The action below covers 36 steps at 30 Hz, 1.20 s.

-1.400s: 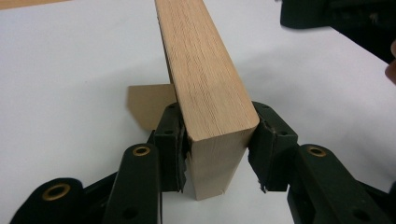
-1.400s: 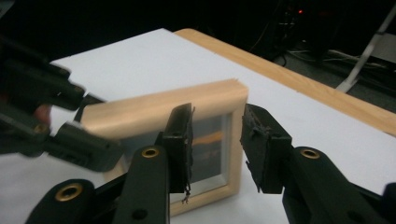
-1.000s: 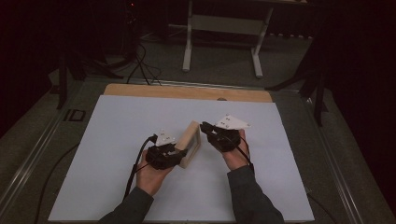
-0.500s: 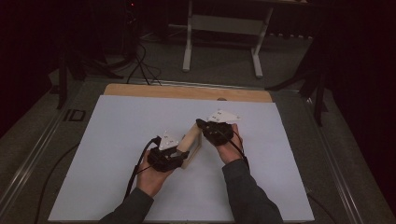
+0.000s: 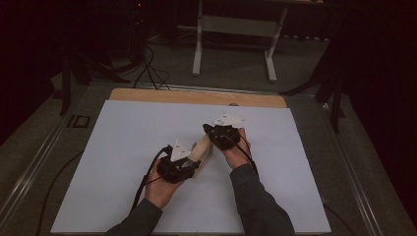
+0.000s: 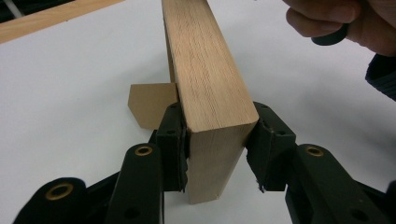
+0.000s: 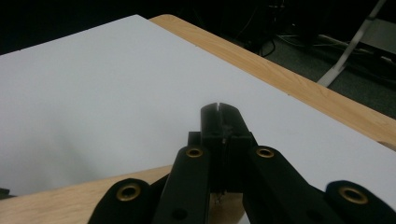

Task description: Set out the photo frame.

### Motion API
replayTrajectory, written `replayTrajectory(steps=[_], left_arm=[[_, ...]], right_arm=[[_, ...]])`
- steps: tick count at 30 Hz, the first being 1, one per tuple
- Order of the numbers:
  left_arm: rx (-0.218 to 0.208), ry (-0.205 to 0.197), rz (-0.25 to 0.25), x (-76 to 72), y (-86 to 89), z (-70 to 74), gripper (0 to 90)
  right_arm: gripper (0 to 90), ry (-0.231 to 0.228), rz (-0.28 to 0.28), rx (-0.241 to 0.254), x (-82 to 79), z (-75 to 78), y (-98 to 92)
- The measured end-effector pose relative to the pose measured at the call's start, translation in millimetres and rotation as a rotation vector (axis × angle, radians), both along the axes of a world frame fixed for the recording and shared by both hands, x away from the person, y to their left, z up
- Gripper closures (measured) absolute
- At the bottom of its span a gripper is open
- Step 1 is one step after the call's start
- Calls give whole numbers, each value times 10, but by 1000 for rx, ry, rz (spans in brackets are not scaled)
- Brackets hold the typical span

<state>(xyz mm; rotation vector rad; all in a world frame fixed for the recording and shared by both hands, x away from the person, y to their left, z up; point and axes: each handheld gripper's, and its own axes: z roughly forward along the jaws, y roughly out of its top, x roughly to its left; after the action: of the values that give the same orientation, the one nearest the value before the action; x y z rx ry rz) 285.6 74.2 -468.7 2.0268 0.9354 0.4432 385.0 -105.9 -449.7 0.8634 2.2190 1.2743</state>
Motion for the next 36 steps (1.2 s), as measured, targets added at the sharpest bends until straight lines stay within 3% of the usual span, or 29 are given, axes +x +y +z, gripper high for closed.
replayTrajectory(steps=[36], left_arm=[[17,0,54,50,106,5,580]], right_arm=[[897,13,-26,9,-119,13,-137]])
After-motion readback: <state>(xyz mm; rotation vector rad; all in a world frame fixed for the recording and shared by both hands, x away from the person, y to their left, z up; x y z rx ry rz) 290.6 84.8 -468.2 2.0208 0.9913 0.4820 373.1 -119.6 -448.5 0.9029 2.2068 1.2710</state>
